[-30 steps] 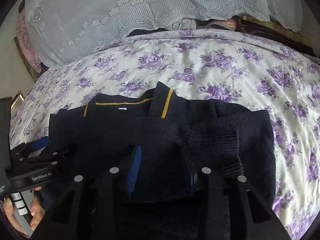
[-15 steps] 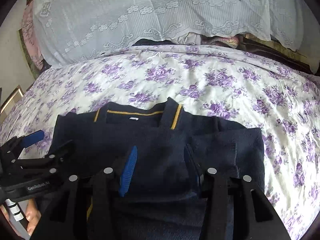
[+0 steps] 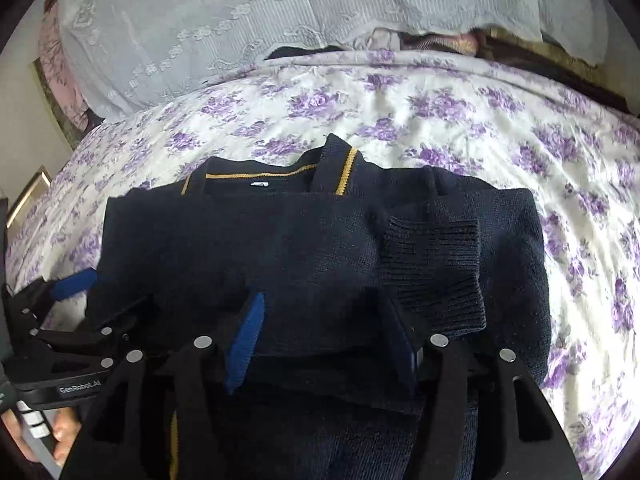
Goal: Fold small clothes
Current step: 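Move both open tools to the ribbed hem of the navy cardigan, then grasp the ribbed hem with the left tool while the right tool grasps the hem too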
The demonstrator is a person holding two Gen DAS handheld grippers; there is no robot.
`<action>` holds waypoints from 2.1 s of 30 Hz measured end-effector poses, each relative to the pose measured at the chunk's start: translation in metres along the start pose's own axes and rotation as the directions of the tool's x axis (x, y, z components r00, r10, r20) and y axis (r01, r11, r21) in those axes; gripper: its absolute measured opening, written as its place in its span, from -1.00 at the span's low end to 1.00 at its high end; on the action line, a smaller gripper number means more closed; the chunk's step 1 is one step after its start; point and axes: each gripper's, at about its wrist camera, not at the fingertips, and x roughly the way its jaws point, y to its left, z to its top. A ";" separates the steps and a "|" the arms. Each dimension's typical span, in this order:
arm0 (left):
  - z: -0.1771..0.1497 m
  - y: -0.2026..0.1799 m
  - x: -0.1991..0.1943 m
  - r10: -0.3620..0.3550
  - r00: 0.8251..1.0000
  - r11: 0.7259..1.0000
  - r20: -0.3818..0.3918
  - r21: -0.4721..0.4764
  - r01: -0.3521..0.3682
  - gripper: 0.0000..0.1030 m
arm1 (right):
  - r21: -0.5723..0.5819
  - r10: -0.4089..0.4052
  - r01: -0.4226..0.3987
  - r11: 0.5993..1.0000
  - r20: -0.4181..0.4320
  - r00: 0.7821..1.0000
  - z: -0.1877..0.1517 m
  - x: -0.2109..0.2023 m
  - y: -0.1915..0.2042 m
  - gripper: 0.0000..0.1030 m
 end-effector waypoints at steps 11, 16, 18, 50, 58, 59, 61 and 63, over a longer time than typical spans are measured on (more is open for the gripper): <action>-0.111 0.034 -0.066 -0.148 0.987 0.981 -0.060 -0.137 0.139 0.91 | 0.154 0.134 -0.134 0.979 0.007 0.991 -0.105 -0.095 -0.030 0.17; -0.151 0.024 -0.099 -0.113 0.993 0.991 -0.032 -0.077 0.110 0.92 | 0.168 0.143 -0.148 0.975 0.045 0.989 -0.138 -0.129 -0.033 0.18; -0.169 0.031 -0.114 -0.167 0.986 0.982 -0.009 -0.090 0.165 0.92 | 0.175 0.151 -0.160 0.971 0.064 0.986 -0.153 -0.144 -0.038 0.18; -0.186 0.035 -0.122 -0.495 0.869 0.859 0.019 -0.144 0.492 0.27 | 0.256 0.387 -0.382 0.888 0.032 0.922 -0.193 -0.161 -0.073 -0.14; -0.187 0.044 -0.119 -0.532 0.846 0.824 0.039 -0.207 0.527 -0.62 | 0.301 0.435 -0.426 0.853 0.042 0.899 -0.191 -0.154 -0.077 -0.62; -0.187 0.043 -0.117 -0.547 0.836 0.814 0.034 -0.210 0.541 -0.74 | 0.293 0.436 -0.429 0.855 0.044 0.899 -0.193 -0.156 -0.075 -0.64; -0.189 0.041 -0.118 -0.545 0.838 0.816 0.031 -0.208 0.539 -0.76 | 0.268 0.440 -0.436 0.859 0.048 0.897 -0.195 -0.161 -0.070 -0.65; -0.189 0.037 -0.118 -0.545 0.838 0.820 0.025 -0.192 0.539 -0.76 | 0.246 0.447 -0.443 0.862 0.042 0.894 -0.196 -0.162 -0.065 -0.65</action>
